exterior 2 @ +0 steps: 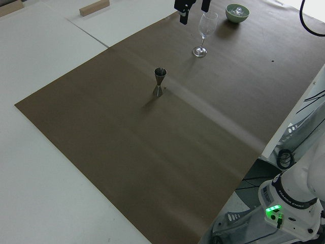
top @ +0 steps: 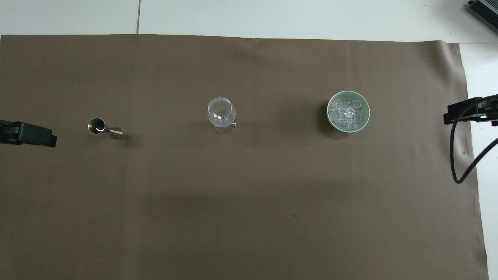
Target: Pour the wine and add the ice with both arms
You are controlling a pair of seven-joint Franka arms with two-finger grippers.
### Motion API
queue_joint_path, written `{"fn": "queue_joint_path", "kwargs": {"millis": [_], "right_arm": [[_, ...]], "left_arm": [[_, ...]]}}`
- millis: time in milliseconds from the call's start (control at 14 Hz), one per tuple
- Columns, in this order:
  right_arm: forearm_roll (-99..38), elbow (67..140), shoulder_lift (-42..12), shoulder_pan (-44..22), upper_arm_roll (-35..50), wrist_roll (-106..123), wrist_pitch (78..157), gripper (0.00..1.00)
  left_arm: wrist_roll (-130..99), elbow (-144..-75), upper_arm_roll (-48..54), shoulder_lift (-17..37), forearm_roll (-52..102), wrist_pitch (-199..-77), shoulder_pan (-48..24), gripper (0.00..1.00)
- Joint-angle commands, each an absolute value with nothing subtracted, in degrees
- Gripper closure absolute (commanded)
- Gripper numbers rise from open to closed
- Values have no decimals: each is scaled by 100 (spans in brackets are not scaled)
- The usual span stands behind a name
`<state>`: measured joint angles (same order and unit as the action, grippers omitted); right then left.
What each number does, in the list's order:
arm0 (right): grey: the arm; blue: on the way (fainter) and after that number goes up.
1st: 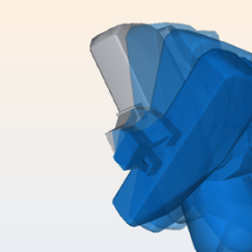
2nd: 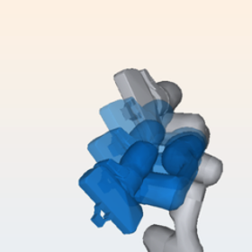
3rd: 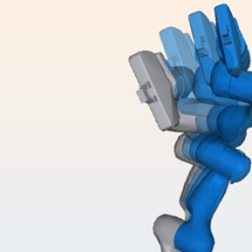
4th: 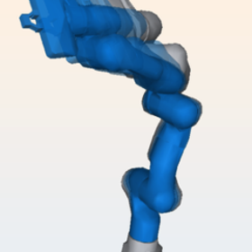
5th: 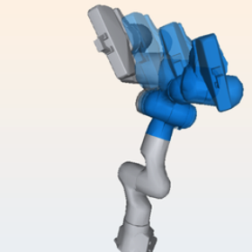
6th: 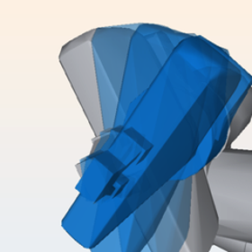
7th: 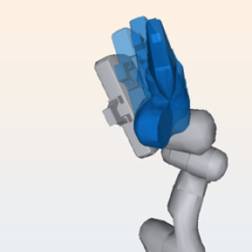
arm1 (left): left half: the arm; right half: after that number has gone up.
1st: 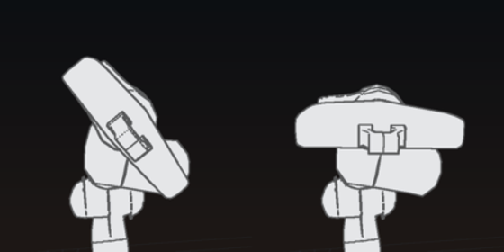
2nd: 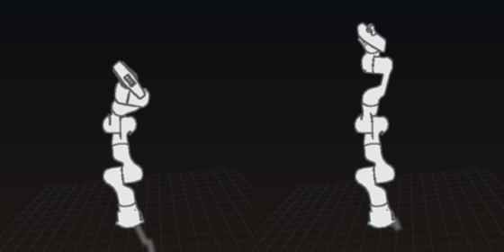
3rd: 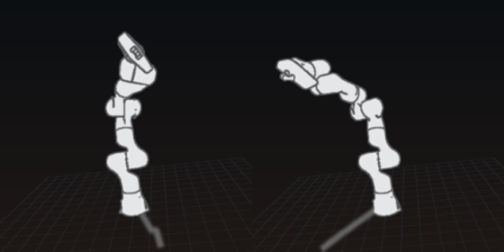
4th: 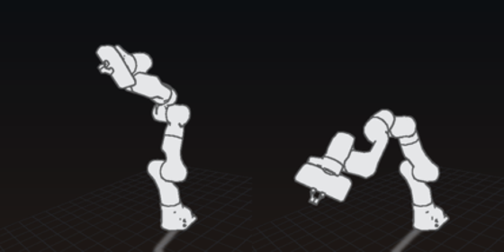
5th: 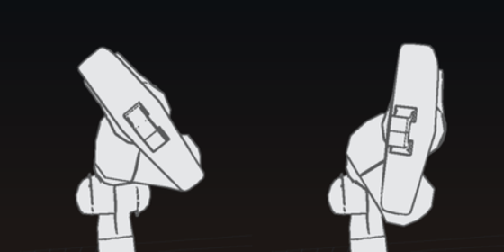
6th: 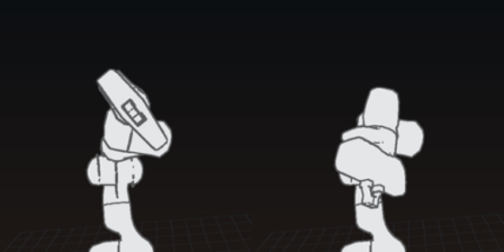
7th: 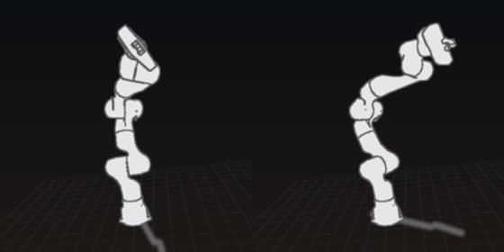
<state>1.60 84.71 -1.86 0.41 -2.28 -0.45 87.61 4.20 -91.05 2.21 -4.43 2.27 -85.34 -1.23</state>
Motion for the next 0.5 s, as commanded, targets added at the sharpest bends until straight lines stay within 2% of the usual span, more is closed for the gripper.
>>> {"fn": "queue_joint_path", "kwargs": {"millis": [0, 428], "right_arm": [[88, 8578, -97, 62, -237, 88, 8789, 0], [88, 8578, -97, 62, -237, 88, 8789, 0]], "left_arm": [[483, -9202, 158, -580, 281, -8464, -202, 0], [457, -9176, 158, -571, 281, -8464, -211, 0]]}}
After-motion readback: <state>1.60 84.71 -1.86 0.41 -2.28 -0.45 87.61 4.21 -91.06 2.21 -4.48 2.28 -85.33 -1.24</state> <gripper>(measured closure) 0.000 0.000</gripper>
